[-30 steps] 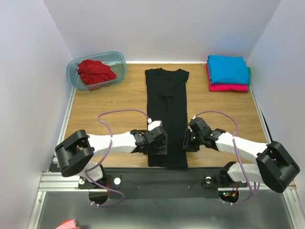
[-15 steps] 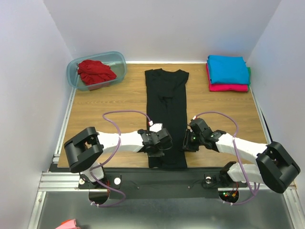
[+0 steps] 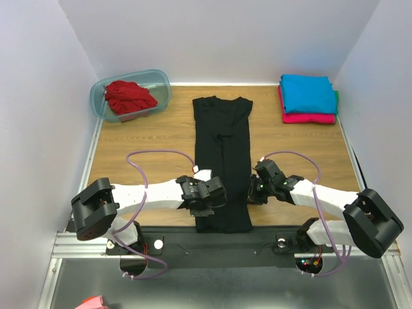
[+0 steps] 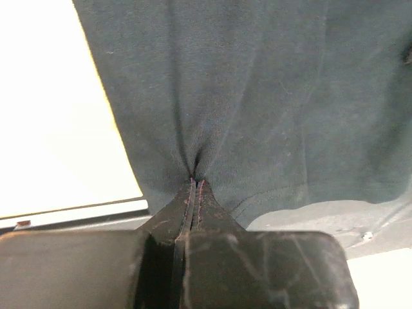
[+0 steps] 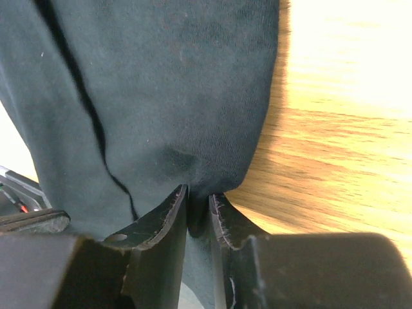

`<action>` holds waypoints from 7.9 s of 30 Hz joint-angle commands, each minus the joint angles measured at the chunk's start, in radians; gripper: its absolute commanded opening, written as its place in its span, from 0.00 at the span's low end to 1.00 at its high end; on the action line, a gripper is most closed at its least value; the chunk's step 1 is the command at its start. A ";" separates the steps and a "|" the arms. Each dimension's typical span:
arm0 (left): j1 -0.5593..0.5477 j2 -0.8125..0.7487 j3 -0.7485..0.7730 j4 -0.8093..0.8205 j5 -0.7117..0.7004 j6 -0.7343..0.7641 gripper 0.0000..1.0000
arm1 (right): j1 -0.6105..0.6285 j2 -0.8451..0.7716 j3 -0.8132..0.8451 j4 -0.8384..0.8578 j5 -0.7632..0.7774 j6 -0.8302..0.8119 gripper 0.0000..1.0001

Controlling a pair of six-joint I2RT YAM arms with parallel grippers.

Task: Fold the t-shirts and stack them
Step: Fold the tshirt

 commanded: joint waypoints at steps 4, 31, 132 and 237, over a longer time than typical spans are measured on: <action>-0.021 -0.043 -0.036 -0.103 0.016 -0.026 0.00 | 0.001 0.054 -0.048 -0.079 0.068 -0.024 0.25; 0.422 -0.003 0.185 0.297 -0.028 0.339 0.98 | -0.005 0.258 0.561 -0.183 0.264 -0.278 1.00; 0.192 -0.433 -0.423 0.525 0.151 -0.110 0.00 | -0.139 -0.339 -0.003 -0.212 -0.135 -0.065 0.00; 0.677 0.242 -0.010 0.685 0.424 0.318 0.52 | -0.410 0.445 0.549 -0.028 0.070 -0.289 0.83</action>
